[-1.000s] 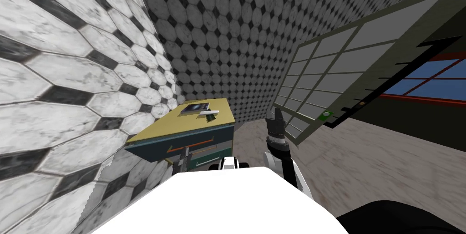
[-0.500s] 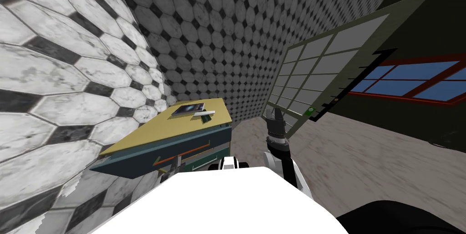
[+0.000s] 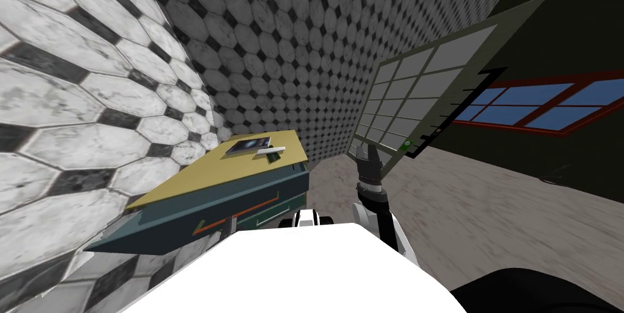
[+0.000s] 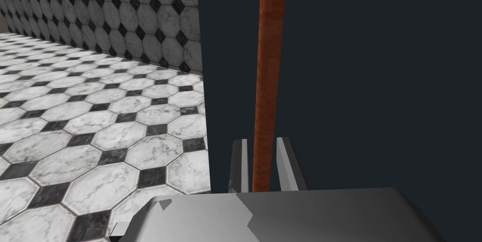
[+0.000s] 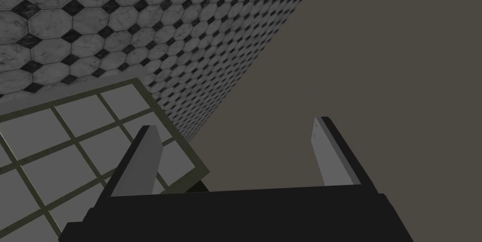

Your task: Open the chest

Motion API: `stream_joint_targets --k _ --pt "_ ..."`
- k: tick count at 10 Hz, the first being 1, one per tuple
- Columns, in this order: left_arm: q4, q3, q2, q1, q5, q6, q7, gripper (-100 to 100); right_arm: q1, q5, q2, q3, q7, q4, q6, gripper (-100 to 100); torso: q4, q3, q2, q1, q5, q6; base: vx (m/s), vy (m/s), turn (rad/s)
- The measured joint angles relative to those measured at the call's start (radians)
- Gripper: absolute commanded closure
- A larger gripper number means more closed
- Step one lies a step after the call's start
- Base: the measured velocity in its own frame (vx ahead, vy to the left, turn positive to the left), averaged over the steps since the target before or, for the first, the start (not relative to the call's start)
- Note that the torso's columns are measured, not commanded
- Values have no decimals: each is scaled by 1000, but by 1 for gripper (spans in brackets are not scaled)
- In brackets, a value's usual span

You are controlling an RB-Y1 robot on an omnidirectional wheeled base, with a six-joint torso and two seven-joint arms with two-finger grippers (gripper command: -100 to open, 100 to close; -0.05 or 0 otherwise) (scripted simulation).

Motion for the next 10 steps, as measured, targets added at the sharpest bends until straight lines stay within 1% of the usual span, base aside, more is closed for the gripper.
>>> stream_joint_targets --k 1,2,3,6,7,8,9,10 --pt "6 -1 0 4 0 -12 2 100 0 0 0 0 0 0 0 0 0 -2 -3 0 -1 0 -169 -45 14" --pt "1 -5 -3 15 -2 -19 3 100 0 0 0 0 0 0 0 0 0 -5 -5 2 -2 -1 -79 -19 -9" --pt "6 -8 -4 19 -4 -16 3 100 0 0 0 0 0 0 0 0 -1 -8 -11 5 -2 -1 -125 -31 8" --pt "-4 -16 -4 49 -8 -36 9 100 0 0 0 0 0 0 0 0 0 -2 -2 1 -1 -1 -185 -77 20" --pt "-1 -17 -3 54 -9 -47 12 -100 0 0 0 0 0 0 0 0 0 -4 -3 2 -2 -1 -54 -28 -16" --pt "-7 -17 -1 67 -6 -52 17 -100 0 0 0 0 0 0 0 0 -4 -7 -13 6 2 0 48 -12 -27" --pt "-36 -19 1 96 -2 -51 24 -100 0 0 0 0 0 0 0 0 -8 -11 -22 11 6 1 84 -8 -37" --pt "-67 -22 1 128 0 -46 31 -100 1 0 0 0 0 0 0 0 -9 -11 -22 12 7 1 90 -4 -28"
